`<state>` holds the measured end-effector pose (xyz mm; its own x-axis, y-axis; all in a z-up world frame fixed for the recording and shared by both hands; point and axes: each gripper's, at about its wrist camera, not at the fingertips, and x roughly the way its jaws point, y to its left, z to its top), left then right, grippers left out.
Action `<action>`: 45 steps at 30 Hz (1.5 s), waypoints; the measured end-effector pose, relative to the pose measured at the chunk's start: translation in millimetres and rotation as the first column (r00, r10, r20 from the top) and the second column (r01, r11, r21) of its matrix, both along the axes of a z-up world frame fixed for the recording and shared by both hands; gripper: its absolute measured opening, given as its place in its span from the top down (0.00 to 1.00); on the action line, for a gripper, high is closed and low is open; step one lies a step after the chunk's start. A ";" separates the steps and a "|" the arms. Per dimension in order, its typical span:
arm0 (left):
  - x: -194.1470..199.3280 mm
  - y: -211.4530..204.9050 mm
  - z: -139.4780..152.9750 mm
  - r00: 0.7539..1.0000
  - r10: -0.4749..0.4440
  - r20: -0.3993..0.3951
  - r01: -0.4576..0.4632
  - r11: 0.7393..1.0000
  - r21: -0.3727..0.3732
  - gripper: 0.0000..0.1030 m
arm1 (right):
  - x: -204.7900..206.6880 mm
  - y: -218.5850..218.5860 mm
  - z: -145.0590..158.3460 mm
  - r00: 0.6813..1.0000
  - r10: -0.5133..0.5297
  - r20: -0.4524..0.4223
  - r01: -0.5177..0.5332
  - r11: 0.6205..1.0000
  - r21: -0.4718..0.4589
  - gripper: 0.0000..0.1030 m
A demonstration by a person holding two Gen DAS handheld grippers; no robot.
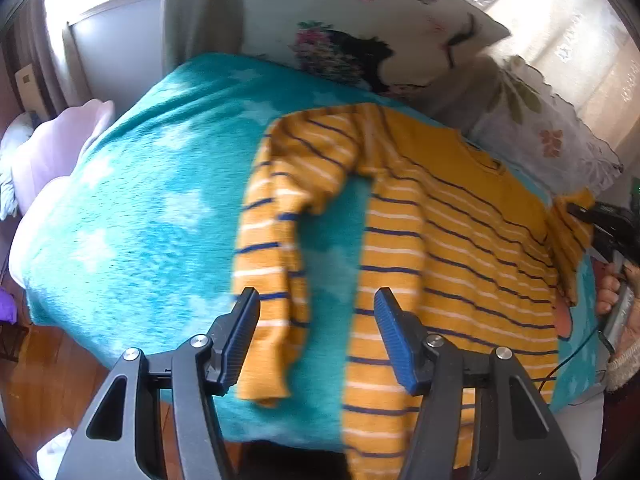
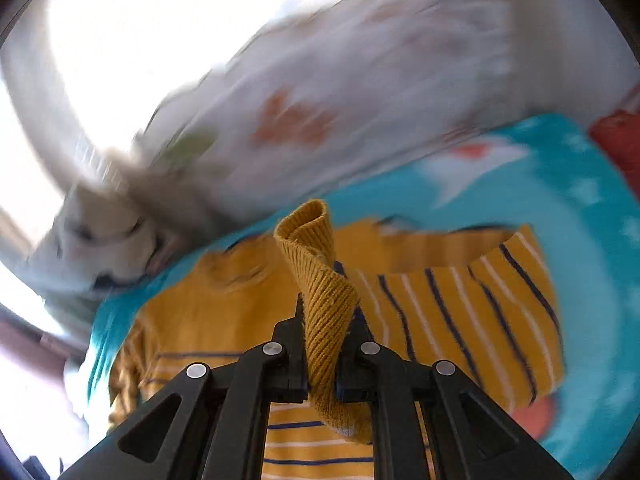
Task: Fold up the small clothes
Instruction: 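Carry the sleeve across the sweater body with the right gripper and release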
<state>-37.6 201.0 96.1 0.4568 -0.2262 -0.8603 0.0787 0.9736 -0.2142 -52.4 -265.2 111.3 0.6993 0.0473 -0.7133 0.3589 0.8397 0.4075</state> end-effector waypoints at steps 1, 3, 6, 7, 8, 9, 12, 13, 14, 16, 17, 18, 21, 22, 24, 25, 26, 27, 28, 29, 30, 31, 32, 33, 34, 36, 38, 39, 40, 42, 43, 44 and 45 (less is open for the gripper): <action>1.4 6.9 -0.8 1.000 0.006 -0.003 -0.006 1.000 0.003 0.43 | 13.9 19.1 -7.7 0.999 0.040 -0.018 -0.040 0.999 0.004 0.91; 4.2 21.9 -3.3 1.000 0.023 -0.012 -0.023 1.000 0.006 0.43 | 30.8 42.9 -20.6 0.995 0.086 -0.044 -0.085 0.996 0.020 0.91; 8.3 40.4 -7.7 0.999 0.048 -0.027 -0.048 0.999 0.005 0.43 | 47.7 61.1 -35.3 0.991 0.120 -0.067 -0.117 0.992 0.049 0.91; 10.2 46.2 -9.8 0.998 0.055 -0.033 -0.055 0.998 0.004 0.43 | 52.1 67.2 -38.8 0.989 0.128 -0.074 -0.124 0.991 0.054 0.91; 11.3 49.7 -11.4 0.997 0.060 -0.038 -0.060 0.998 0.004 0.43 | 56.4 72.2 -41.2 0.987 0.138 -0.079 -0.134 0.989 0.058 0.91; 13.4 53.8 -13.7 0.997 0.065 -0.043 -0.065 0.998 0.004 0.43 | 59.9 74.4 -42.7 0.986 0.146 -0.081 -0.142 0.988 0.061 0.91; 19.1 60.1 -18.7 0.996 0.070 -0.056 -0.071 0.998 -0.003 0.43 | 75.4 91.1 -43.7 0.981 0.175 -0.086 -0.170 0.984 0.062 0.90; 21.0 61.0 -19.8 0.996 0.069 -0.059 -0.070 0.998 -0.007 0.43 | 82.5 97.3 -44.6 0.979 0.184 -0.092 -0.179 0.982 0.058 0.88; 22.7 61.3 -20.5 0.996 0.067 -0.061 -0.068 0.998 -0.008 0.43 | 85.8 100.5 -45.0 0.978 0.182 -0.098 -0.178 0.983 0.050 0.87; 26.1 62.2 -20.5 0.996 0.062 -0.058 -0.063 0.998 -0.012 0.43 | 93.9 110.9 -47.3 0.975 0.192 -0.107 -0.188 0.981 0.051 0.77; 27.2 62.6 -20.3 0.996 0.062 -0.057 -0.063 0.998 -0.015 0.43 | 97.1 115.3 -47.6 0.975 0.199 -0.104 -0.194 0.979 0.058 0.67; 28.6 64.4 -20.4 0.996 0.064 -0.055 -0.065 0.998 -0.019 0.43 | 98.1 119.8 -46.8 0.973 0.208 -0.096 -0.202 0.977 0.064 0.57; 32.3 71.1 -21.7 0.995 0.079 -0.059 -0.081 0.996 -0.027 0.43 | 100.4 137.3 -45.0 0.964 0.255 -0.079 -0.249 0.965 0.079 0.54; 32.4 73.5 -22.2 0.995 0.083 -0.061 -0.085 0.996 -0.028 0.43 | 100.7 141.2 -45.0 0.960 0.269 -0.077 -0.262 0.961 0.091 0.54; 33.5 79.6 -24.0 0.993 0.097 -0.064 -0.099 0.995 -0.028 0.43 | 99.4 150.7 -43.2 0.953 0.295 -0.069 -0.287 0.952 0.103 0.54; 34.0 82.5 -24.9 0.993 0.103 -0.065 -0.105 0.994 -0.028 0.43 | 98.4 156.6 -41.6 0.949 0.309 -0.067 -0.301 0.948 0.101 0.54; 34.3 85.3 -26.0 0.992 0.109 -0.068 -0.111 0.993 -0.029 0.43 | 96.5 164.3 -39.8 0.944 0.324 -0.067 -0.317 0.943 0.097 0.54; 34.7 88.9 -27.5 0.990 0.116 -0.074 -0.119 0.992 -0.030 0.43 | 94.3 173.1 -38.2 0.938 0.341 -0.069 -0.334 0.938 0.093 0.54; 34.8 92.1 -28.3 0.989 0.124 -0.077 -0.126 0.991 -0.032 0.43 | 91.4 183.5 -36.8 0.928 0.365 -0.070 -0.359 0.929 0.092 0.54; 35.1 97.0 -29.3 0.987 0.138 -0.080 -0.141 0.989 -0.038 0.43 | 87.4 195.9 -35.7 0.914 0.400 -0.070 -0.393 0.915 0.092 0.54; 35.3 101.2 -29.7 0.986 0.147 -0.083 -0.151 0.988 -0.044 0.43 | 82.4 205.9 -35.4 0.898 0.434 -0.070 -0.427 0.899 0.095 0.54; 35.6 105.7 -30.2 0.984 0.159 -0.085 -0.164 0.985 -0.049 0.43 | 74.7 225.9 -36.1 0.869 0.490 -0.070 -0.482 0.870 0.101 0.54; 35.5 110.7 -30.3 0.981 0.172 -0.086 -0.176 0.983 -0.052 0.43 | 69.3 239.3 -36.9 0.848 0.526 -0.070 -0.518 0.849 0.105 0.54; 35.1 115.1 -30.1 0.980 0.180 -0.084 -0.185 0.981 -0.052 0.43 | 63.3 253.1 -38.1 0.824 0.562 -0.070 -0.553 0.826 0.110 0.54; 34.4 119.2 -29.8 0.978 0.190 -0.082 -0.194 0.980 -0.050 0.43 | 56.3 268.6 -40.4 0.796 0.601 -0.071 -0.592 0.797 0.119 0.54; 32.3 127.7 -29.5 0.975 0.207 -0.081 -0.212 0.976 -0.048 0.43 | 41.2 298.8 -47.2 0.735 0.674 -0.075 -0.660 0.737 0.145 0.54; 29.5 136.0 -30.2 0.971 0.226 -0.083 -0.230 0.972 -0.047 0.43 | 24.0 328.4 -53.8 0.676 0.732 -0.086 -0.717 0.680 0.151 0.54; 28.4 139.4 -30.6 0.969 0.233 -0.085 -0.237 0.970 -0.047 0.43 | 15.8 339.9 -54.4 0.654 0.751 -0.092 -0.739 0.661 0.131 0.54; 27.3 142.5 -31.2 0.967 0.240 -0.086 -0.245 0.969 -0.047 0.43 | 3.5 356.9 -53.3 0.618 0.780 -0.099 -0.776 0.625 0.085 0.54; 24.0 150.4 -32.5 0.962 0.257 -0.089 -0.262 0.964 -0.045 0.43 | -10.8 377.7 -53.6 0.564 0.818 -0.112 -0.820 0.571 0.040 0.54; 22.7 153.8 -33.0 0.960 0.265 -0.090 -0.269 0.962 -0.044 0.43 | -17.8 388.1 -56.2 0.535 0.835 -0.128 -0.840 0.542 0.025 0.54; 21.1 157.7 -33.2 0.958 0.274 -0.091 -0.279 0.959 -0.044 0.43 | -23.6 400.6 -63.8 0.512 0.840 -0.178 -0.854 0.520 -0.006 0.54; 20.7 160.7 -33.1 0.956 0.280 -0.090 -0.285 0.958 -0.044 0.43 | -25.0 405.1 -70.1 0.513 0.831 -0.214 -0.854 0.519 -0.032 0.54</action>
